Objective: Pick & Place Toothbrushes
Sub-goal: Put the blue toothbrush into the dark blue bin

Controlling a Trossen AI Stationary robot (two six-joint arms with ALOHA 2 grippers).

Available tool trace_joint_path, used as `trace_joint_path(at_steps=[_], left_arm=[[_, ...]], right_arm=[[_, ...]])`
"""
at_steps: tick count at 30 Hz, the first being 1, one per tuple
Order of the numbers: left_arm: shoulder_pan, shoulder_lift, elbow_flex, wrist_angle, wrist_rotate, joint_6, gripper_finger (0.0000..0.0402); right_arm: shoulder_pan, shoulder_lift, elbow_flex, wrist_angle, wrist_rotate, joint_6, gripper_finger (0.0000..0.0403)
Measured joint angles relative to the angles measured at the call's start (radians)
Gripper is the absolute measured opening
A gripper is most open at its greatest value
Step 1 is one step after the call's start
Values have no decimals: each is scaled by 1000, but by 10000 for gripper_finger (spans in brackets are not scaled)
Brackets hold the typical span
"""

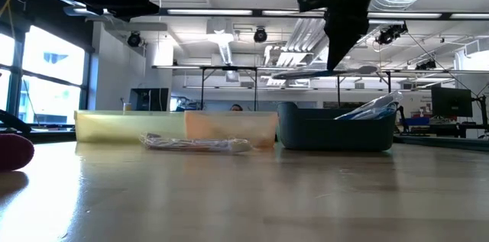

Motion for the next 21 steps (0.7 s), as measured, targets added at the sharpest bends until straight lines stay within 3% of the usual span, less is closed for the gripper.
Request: trace_joint_path(at_steps=[21], left_arm=[[0, 0, 0, 0, 0, 0, 193]], right_arm=[[-128, 39, -86, -12, -58, 78, 2]])
